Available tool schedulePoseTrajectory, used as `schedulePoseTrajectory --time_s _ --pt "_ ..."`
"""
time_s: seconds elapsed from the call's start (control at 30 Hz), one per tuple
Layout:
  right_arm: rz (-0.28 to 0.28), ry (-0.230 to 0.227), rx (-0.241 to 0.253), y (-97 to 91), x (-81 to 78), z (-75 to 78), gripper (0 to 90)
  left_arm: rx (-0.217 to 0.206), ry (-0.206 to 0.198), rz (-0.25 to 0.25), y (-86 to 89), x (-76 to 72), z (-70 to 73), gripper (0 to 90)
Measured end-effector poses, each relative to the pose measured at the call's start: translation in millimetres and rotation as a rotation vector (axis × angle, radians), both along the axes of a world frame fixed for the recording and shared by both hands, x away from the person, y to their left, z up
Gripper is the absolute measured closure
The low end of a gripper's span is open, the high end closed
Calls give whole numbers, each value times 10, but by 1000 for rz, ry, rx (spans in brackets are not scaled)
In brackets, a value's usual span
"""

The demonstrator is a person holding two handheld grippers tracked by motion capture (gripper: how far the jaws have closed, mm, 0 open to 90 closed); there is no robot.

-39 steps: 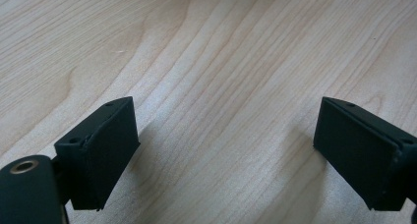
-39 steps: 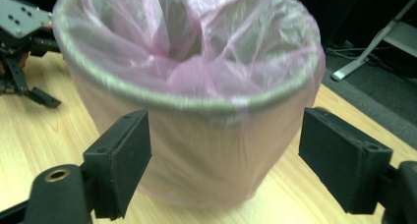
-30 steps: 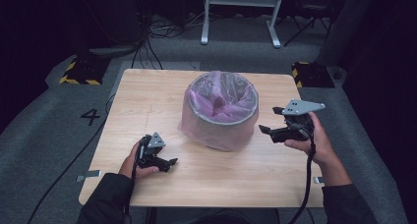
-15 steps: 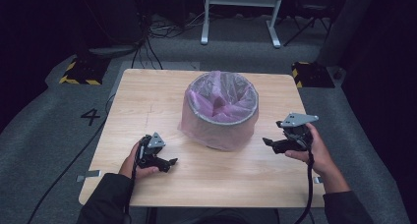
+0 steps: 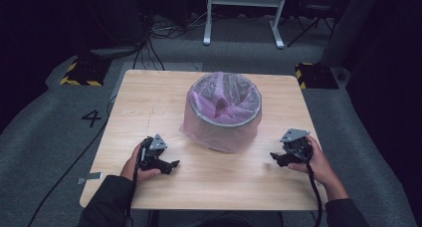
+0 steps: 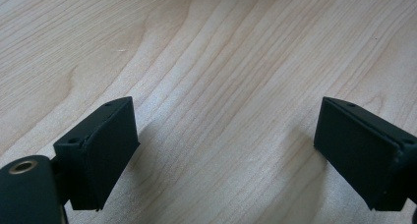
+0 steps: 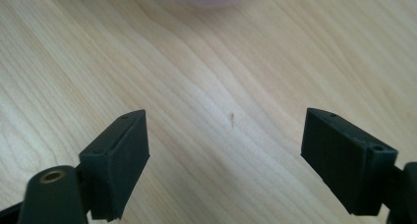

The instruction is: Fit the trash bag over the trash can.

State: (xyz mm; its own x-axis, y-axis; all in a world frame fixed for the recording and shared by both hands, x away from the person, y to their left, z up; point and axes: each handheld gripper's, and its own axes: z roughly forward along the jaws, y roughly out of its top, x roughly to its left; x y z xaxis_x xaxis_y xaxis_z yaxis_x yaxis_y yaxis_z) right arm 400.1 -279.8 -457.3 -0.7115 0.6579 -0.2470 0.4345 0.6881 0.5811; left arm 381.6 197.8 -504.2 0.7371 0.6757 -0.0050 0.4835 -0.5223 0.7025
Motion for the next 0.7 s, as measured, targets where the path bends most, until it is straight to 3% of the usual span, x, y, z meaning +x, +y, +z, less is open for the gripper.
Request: schedulePoseTrajectory --time_s 0.47,0.7 --pt "-50 47 114 -249 -105 -260 185 1 1 1 0 -1 0 93" --pt "-87 34 184 -386 -175 -359 186 -2 3 5 -3 -1 -1 92"
